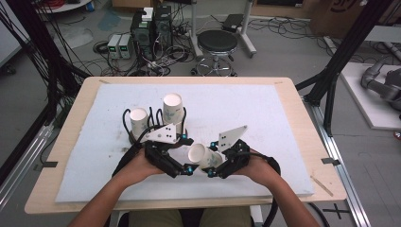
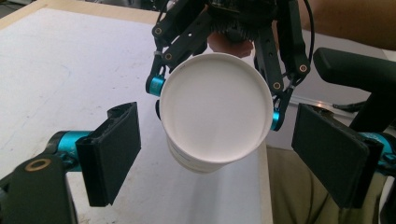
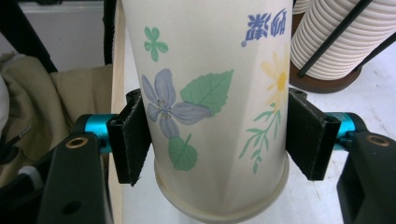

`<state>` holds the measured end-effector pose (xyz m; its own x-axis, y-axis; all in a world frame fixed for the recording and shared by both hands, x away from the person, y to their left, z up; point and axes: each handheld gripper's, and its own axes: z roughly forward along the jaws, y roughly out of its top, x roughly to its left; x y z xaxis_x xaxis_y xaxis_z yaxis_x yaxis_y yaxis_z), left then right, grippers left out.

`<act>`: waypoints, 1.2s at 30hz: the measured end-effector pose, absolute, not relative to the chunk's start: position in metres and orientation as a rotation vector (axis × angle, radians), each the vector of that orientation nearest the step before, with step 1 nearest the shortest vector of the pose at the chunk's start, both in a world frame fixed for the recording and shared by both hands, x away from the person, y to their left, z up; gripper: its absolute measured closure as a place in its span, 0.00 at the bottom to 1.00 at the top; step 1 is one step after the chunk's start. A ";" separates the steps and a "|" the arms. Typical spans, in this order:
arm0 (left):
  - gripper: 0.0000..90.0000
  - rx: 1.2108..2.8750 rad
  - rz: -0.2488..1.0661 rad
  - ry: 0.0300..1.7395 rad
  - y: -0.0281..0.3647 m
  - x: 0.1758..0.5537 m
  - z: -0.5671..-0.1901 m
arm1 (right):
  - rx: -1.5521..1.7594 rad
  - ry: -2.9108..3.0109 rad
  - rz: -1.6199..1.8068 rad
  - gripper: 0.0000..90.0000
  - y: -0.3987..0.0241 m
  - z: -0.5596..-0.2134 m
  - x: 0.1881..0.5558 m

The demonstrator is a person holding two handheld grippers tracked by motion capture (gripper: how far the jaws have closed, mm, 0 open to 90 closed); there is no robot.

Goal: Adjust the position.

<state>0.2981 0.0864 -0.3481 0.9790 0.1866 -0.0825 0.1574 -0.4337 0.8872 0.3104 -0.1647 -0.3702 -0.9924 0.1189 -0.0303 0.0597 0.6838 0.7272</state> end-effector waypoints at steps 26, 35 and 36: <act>0.33 2.133 -0.013 0.201 0.074 0.303 -0.351 | -0.006 2.971 0.873 0.35 -0.136 -0.350 0.312; 0.41 2.138 0.004 0.164 0.074 0.301 -0.352 | 0.060 2.975 0.904 0.23 -0.138 -0.356 0.312; 0.41 2.132 0.005 0.161 0.075 0.301 -0.351 | 0.086 2.965 0.968 0.23 -0.142 -0.357 0.312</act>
<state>0.3006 0.0754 -0.3515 0.9913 0.1171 -0.0599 0.1133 -0.5285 0.8414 0.3123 -0.1421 -0.3572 -0.9982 0.0591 -0.0037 0.0456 0.8061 0.5900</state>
